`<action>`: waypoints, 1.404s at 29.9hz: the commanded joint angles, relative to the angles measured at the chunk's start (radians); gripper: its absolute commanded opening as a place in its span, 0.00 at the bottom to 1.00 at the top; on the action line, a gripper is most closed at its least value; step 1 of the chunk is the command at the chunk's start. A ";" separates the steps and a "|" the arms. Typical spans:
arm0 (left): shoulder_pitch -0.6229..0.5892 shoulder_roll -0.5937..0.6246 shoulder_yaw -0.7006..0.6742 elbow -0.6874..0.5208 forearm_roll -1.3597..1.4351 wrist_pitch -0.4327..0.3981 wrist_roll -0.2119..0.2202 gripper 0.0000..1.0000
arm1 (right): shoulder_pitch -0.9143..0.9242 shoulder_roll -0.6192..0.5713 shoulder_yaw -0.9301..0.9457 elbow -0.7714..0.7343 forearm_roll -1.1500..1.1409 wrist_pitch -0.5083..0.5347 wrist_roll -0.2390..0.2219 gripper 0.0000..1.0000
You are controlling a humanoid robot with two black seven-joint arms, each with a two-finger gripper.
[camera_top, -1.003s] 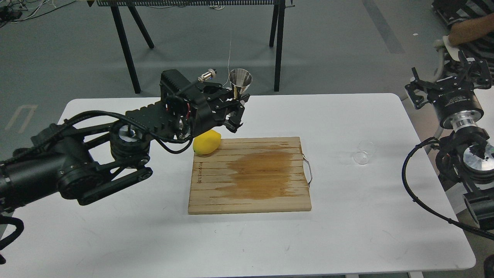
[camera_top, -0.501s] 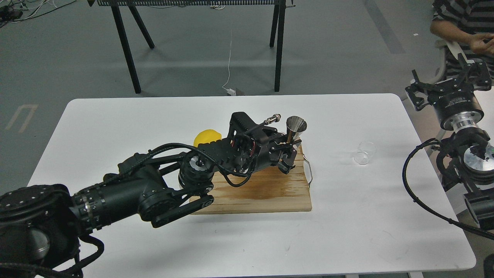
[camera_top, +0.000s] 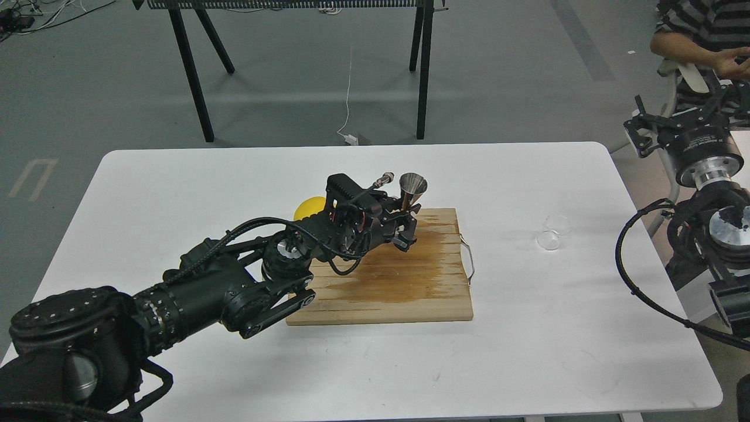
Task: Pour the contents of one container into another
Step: 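Lower the jigger upright onto the cutting board and open the left gripper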
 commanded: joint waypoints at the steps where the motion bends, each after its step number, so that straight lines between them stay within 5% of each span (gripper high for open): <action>1: 0.011 0.000 0.004 -0.002 0.000 0.031 -0.019 0.03 | 0.002 0.001 0.000 0.000 0.000 -0.007 0.000 1.00; 30: 0.100 0.000 0.034 0.015 0.000 0.052 -0.034 0.08 | 0.020 0.000 -0.013 -0.002 0.000 -0.005 0.000 1.00; 42: 0.113 0.000 0.034 0.031 0.000 0.055 -0.039 0.32 | 0.021 0.000 -0.014 -0.003 0.000 -0.006 0.000 1.00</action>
